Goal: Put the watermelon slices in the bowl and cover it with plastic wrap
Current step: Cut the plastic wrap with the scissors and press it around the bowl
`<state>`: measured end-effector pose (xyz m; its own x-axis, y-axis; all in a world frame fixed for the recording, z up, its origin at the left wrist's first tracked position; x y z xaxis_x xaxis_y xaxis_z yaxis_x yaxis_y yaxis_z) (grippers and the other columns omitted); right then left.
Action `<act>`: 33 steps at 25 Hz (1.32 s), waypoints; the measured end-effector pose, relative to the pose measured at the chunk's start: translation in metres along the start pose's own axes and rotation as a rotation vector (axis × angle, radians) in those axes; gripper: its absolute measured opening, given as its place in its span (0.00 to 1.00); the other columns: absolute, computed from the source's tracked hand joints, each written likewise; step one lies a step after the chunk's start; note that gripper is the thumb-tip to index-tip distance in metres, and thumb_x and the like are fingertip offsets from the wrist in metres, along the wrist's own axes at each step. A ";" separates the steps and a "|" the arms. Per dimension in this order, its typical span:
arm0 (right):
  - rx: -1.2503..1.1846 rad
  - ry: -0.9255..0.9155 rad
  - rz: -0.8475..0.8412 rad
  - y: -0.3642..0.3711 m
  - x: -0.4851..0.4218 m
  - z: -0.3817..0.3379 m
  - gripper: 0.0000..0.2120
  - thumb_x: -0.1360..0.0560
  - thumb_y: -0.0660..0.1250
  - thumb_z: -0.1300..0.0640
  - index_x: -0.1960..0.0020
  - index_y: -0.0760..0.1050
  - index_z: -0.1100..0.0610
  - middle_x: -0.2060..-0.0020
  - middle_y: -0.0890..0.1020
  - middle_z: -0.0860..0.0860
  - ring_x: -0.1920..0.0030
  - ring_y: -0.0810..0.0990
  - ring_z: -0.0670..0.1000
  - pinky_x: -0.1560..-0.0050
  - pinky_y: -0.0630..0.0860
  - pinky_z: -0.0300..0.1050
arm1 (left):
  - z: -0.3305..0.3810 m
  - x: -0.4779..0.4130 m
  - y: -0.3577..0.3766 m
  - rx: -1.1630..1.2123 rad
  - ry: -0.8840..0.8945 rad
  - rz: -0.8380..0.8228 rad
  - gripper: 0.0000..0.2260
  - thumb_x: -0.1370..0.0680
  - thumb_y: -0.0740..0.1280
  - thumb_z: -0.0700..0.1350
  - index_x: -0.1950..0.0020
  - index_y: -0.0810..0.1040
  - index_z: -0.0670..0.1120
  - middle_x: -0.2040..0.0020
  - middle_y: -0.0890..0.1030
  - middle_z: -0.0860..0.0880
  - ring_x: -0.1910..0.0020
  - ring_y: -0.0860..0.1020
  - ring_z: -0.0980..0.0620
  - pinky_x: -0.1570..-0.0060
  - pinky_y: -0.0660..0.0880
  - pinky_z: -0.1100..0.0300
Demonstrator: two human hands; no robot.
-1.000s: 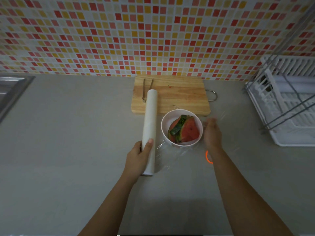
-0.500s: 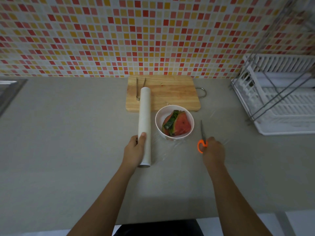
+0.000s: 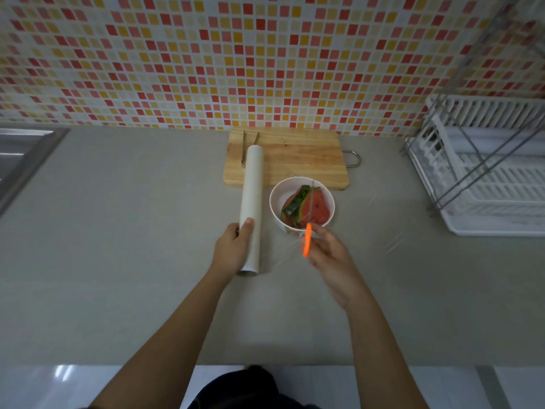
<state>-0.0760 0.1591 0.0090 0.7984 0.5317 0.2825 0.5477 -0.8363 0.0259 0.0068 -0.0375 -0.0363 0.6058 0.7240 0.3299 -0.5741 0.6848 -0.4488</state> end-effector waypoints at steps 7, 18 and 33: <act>-0.054 0.051 0.053 0.031 0.035 0.027 0.06 0.27 0.69 0.61 0.52 0.73 0.56 0.70 0.78 0.46 0.70 0.77 0.37 0.63 0.72 0.32 | 0.009 0.006 -0.005 -0.012 -0.015 0.009 0.21 0.23 0.57 0.63 0.51 0.76 0.45 0.53 0.77 0.47 0.54 0.75 0.46 0.59 0.68 0.56; -0.047 0.333 0.006 0.060 0.102 0.091 0.16 0.23 0.64 0.51 0.44 0.72 0.63 0.72 0.80 0.37 0.72 0.76 0.30 0.77 0.66 0.26 | 0.010 0.011 -0.005 0.050 -0.038 -0.040 0.26 0.23 0.56 0.63 0.43 0.76 0.43 0.46 0.78 0.44 0.49 0.77 0.44 0.51 0.72 0.54; -0.138 0.399 0.027 0.088 0.044 0.099 0.10 0.27 0.66 0.45 0.59 0.75 0.52 0.66 0.77 0.47 0.74 0.76 0.39 0.78 0.65 0.32 | 0.004 0.004 -0.006 0.066 -0.043 -0.082 0.20 0.23 0.56 0.63 0.50 0.74 0.48 0.49 0.77 0.47 0.50 0.76 0.45 0.50 0.72 0.53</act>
<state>0.0322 0.1220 -0.0713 0.6380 0.4381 0.6333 0.4674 -0.8739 0.1336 0.0105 -0.0387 -0.0285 0.6289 0.6669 0.3996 -0.5594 0.7451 -0.3632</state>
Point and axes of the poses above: each hand's wrist, its own x-axis away from the middle knuckle, its own y-axis out of the palm, z = x × y, the point moved 6 cm from there along -x, towards the middle knuckle
